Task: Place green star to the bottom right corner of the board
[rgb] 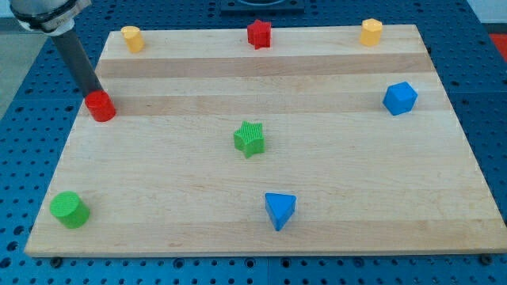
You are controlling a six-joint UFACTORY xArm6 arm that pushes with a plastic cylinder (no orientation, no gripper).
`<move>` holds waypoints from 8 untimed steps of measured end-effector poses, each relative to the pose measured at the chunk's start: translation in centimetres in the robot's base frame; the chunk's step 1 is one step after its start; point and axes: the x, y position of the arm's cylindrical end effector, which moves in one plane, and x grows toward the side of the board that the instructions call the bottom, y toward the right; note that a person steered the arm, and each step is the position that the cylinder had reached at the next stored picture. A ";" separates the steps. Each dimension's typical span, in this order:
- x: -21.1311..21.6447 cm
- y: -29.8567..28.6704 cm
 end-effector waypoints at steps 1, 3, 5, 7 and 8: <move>-0.9 0.1; -1.2 13.0; -1.2 25.1; -1.2 25.1; -1.2 25.1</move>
